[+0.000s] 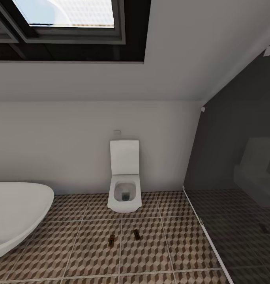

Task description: Take the four mousetraps from the cabinet in the bathroom and place them on the bathroom floor. Make sure all four end up on the same floor surface, and ensure that at least two of them are either under or directly next to the same bathroom sink.

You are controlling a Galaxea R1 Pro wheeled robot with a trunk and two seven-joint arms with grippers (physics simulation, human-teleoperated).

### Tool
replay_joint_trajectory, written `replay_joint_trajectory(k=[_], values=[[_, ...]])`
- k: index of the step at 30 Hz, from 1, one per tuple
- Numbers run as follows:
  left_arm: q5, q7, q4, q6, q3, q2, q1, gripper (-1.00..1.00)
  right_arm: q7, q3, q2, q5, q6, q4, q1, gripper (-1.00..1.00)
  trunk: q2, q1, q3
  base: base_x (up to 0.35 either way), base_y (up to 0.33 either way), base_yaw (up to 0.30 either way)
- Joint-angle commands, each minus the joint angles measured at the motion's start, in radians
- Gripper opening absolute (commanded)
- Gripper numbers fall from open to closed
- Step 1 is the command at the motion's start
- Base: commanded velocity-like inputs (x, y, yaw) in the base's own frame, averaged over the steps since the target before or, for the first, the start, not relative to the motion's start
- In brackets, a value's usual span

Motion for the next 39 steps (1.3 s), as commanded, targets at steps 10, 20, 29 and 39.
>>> replay_joint_trajectory(k=[10, 20, 29, 39], values=[[0.005, 0.004, 0.003, -0.005, -0.009, -0.001, -0.002, 1.00, -0.004, 0.009, 0.000, -0.005, -0.002, 0.000, -0.001, 1.00, -0.002, 0.001, -0.002, 0.000, 0.000, 0.000], [0.005, 0.004, 0.003, -0.005, -0.009, -0.001, -0.002, 1.00, -0.004, 0.009, 0.000, -0.005, -0.002, 0.000, -0.001, 1.00, -0.002, 0.001, -0.002, 0.000, 0.000, 0.000], [0.005, 0.004, 0.003, -0.005, -0.009, -0.001, -0.002, 1.00, -0.004, 0.009, 0.000, -0.005, -0.003, 0.000, -0.001, 1.00, -0.002, 0.001, -0.002, 0.000, 0.000, 0.000], [0.005, 0.004, 0.003, -0.005, -0.009, -0.001, -0.002, 1.00, -0.004, 0.009, 0.000, -0.005, -0.002, 0.000, -0.001, 1.00, -0.002, 0.001, -0.002, 0.000, 0.000, 0.000]])
